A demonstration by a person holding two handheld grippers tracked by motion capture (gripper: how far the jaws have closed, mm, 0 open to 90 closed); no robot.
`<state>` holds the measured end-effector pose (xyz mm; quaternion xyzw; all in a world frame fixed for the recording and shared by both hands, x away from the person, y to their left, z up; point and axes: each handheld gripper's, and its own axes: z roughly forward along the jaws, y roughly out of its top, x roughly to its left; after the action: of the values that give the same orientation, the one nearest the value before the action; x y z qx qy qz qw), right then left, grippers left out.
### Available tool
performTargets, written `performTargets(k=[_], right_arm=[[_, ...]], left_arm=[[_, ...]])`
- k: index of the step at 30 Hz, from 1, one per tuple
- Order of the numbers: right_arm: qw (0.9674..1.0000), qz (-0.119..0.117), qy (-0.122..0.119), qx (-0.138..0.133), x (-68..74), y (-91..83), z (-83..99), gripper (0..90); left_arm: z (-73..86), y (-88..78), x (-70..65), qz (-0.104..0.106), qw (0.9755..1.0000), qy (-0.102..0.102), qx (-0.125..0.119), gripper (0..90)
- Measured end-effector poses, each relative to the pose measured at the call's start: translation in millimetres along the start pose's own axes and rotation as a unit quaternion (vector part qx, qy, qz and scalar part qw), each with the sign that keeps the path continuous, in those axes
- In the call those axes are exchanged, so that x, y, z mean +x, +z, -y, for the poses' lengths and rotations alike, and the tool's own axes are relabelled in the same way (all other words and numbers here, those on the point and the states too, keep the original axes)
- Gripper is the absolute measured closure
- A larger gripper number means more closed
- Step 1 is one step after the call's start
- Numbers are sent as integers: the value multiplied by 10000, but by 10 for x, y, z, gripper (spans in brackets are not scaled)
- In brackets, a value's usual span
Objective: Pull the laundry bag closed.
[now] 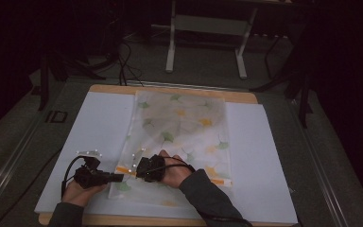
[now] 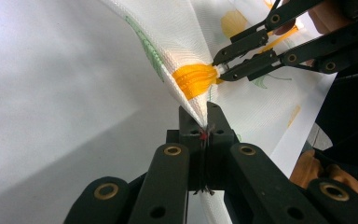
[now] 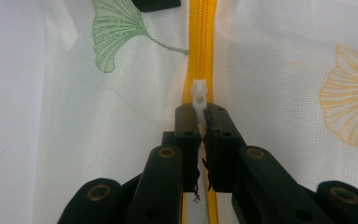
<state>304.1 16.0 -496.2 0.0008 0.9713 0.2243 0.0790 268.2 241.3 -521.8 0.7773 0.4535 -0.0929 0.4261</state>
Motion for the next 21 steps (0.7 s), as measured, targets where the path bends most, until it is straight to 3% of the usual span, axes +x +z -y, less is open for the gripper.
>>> performTargets(k=[21], right_arm=[[9999, 100, 23, 98, 33, -63, 116, 845]], left_arm=[[2, -14, 3, 16, 10000, -13, -43, 891]])
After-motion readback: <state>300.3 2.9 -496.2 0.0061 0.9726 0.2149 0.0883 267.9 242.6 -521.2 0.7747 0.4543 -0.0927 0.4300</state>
